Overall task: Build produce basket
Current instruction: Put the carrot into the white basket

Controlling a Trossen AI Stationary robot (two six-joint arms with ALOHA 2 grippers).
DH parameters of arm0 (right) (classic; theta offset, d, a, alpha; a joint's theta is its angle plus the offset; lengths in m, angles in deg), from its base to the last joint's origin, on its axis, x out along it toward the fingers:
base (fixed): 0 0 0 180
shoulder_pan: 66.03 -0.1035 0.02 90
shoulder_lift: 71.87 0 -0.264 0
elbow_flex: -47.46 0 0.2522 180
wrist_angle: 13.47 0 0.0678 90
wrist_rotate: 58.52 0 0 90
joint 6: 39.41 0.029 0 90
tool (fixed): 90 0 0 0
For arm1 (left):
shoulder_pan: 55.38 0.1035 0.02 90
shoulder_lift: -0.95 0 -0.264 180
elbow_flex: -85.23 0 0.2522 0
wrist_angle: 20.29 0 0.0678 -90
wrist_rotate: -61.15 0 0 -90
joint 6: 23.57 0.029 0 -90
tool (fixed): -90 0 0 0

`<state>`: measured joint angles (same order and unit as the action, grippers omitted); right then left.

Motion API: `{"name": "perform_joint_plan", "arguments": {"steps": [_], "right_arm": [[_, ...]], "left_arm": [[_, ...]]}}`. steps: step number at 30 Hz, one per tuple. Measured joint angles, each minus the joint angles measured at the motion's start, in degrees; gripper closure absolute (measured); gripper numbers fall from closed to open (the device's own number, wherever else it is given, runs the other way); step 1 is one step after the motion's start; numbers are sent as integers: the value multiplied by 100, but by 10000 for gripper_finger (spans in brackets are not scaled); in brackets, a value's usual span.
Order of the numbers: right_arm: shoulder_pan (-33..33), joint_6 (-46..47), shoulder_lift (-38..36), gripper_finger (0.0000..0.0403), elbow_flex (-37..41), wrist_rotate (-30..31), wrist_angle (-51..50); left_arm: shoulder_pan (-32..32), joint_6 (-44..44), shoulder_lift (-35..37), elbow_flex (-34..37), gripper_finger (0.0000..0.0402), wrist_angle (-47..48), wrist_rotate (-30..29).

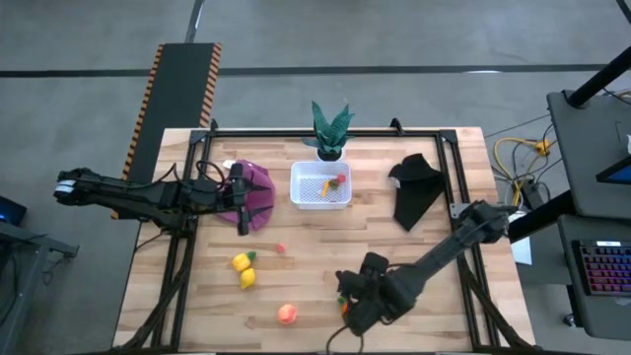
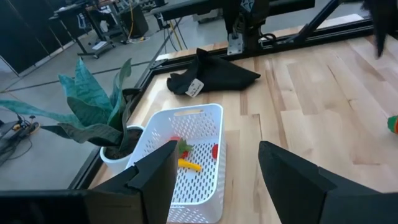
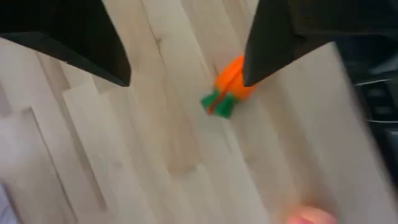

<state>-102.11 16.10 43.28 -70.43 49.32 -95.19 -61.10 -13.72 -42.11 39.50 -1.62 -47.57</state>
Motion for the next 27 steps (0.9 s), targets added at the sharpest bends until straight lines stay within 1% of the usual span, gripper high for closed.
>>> {"name": "perform_joint_plan", "arguments": {"steps": [4, 7, 10, 15, 18, 22, 27], "right_arm": [[115, 316, 254, 58, -69, -268, -77], [132, 396, 308, 47, -63, -307, -57], [203, 395, 203, 45, -62, -227, -59], [285, 308, 21, 45, -62, 130, -36], [287, 341, 5, 44, -60, 161, -22], [269, 668, 5, 44, -53, 88, 50], [209, 1172, 7, 44, 126, 66, 704]], "left_arm": [[1, 109, 0, -1, 192, -3, 0], [1, 109, 2, 0, 192, 2, 2], [1, 105, 2, 0, 192, -1, 2], [1, 102, -9, 0, 192, 30, 2], [1, 102, -2, 0, 192, -5, 2], [1, 99, -2, 0, 192, -3, 2], [1, 100, -2, 0, 192, -3, 2]]}}
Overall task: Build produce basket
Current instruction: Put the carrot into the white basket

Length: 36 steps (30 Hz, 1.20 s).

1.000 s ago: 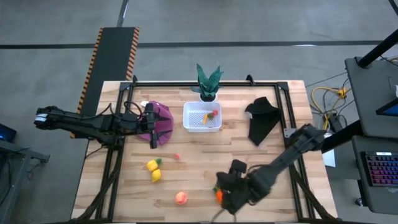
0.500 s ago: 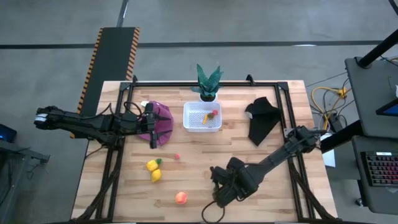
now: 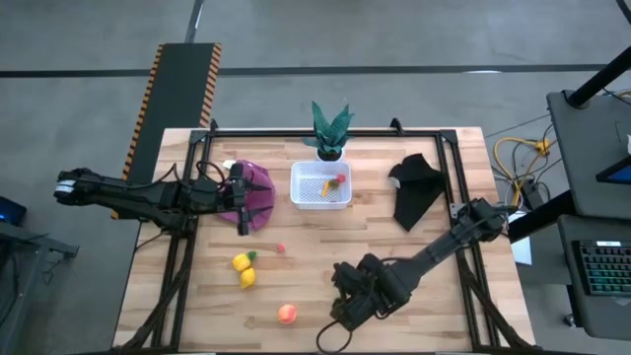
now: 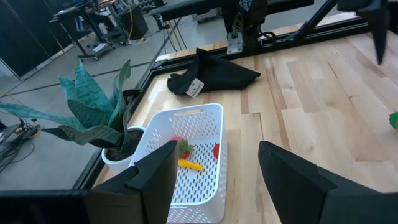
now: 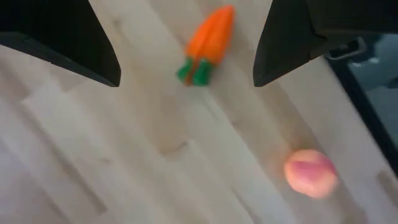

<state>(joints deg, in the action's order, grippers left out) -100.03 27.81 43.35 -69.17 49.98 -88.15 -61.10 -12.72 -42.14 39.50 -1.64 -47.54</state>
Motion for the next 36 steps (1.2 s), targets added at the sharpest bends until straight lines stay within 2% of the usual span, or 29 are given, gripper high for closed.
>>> {"name": "perform_joint_plan", "arguments": {"steps": [6, 11, 18, 26, 33, 36], "right_arm": [[-57, 653, 2, 44, 341, -438, 415], [-160, 1165, 2, 44, 610, -292, 519], [-328, 1717, 4, 51, 1294, -135, 1263], [-481, 1785, 9, 71, 1988, -43, 2538], [-589, 1740, 122, 74, 2089, -55, 2553], [-589, 1660, 277, 74, 2089, -240, 2585]], "left_arm": [[0, -15, 0, 0, 192, 0, 1], [0, -157, -44, 0, 192, 0, 2], [0, -317, -76, 0, 192, -22, 3], [0, -461, -102, 0, 192, -68, 2], [0, -449, -115, 0, 192, -343, 2], [0, -448, -109, 0, 192, -391, 0]]}}
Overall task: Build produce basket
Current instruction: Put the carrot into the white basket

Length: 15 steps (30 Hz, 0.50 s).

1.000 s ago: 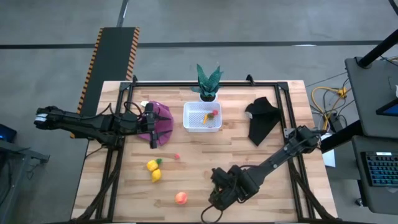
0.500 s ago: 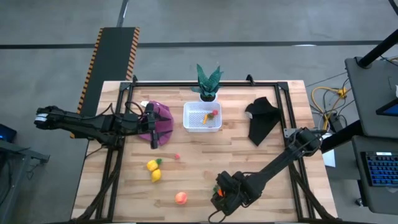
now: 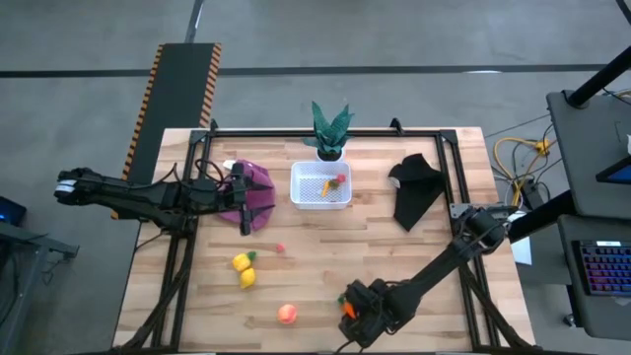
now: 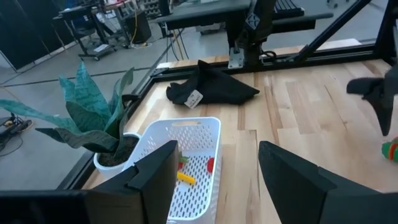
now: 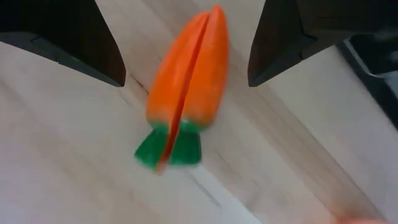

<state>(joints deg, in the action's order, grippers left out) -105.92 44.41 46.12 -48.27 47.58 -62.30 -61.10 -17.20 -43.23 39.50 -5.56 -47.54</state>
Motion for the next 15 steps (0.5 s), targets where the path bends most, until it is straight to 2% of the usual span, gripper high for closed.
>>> {"name": "perform_joint_plan", "arguments": {"steps": [4, 15], "right_arm": [[1, -147, 168, 74, -5, -211, 154], [116, -698, 219, 75, -111, -161, 113]], "left_arm": [[-1, 0, -4, 0, 192, -20, 1], [0, 2, -36, 0, 192, -48, 2]]}}
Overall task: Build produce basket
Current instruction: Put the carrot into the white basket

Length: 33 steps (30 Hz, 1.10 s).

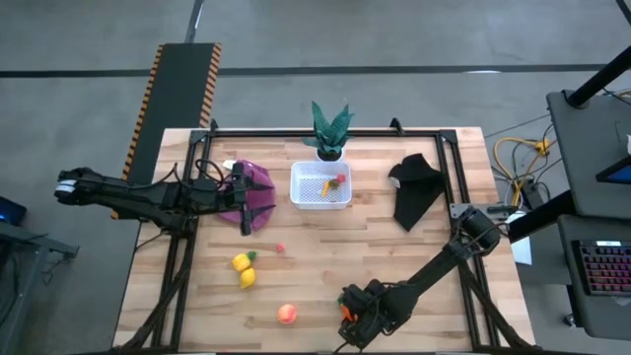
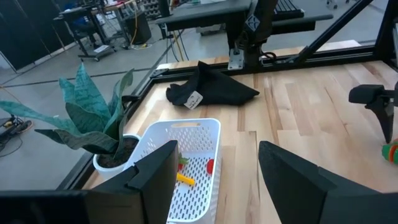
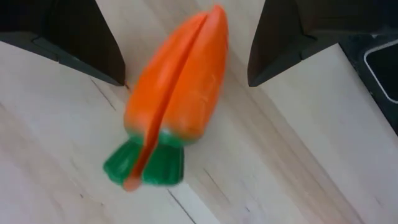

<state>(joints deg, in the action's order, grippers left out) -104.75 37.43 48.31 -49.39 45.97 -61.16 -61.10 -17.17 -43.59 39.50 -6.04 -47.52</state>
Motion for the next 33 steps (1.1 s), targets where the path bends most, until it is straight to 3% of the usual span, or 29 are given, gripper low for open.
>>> {"name": "perform_joint_plan", "arguments": {"steps": [22, 33], "right_arm": [[197, -630, 13, 80, -4, -117, 5], [195, -641, 11, 184, -4, -295, -35]], "left_arm": [[-2, -9, -124, 0, 192, 9, 4], [-2, -9, -122, 0, 192, 4, 2]]}}
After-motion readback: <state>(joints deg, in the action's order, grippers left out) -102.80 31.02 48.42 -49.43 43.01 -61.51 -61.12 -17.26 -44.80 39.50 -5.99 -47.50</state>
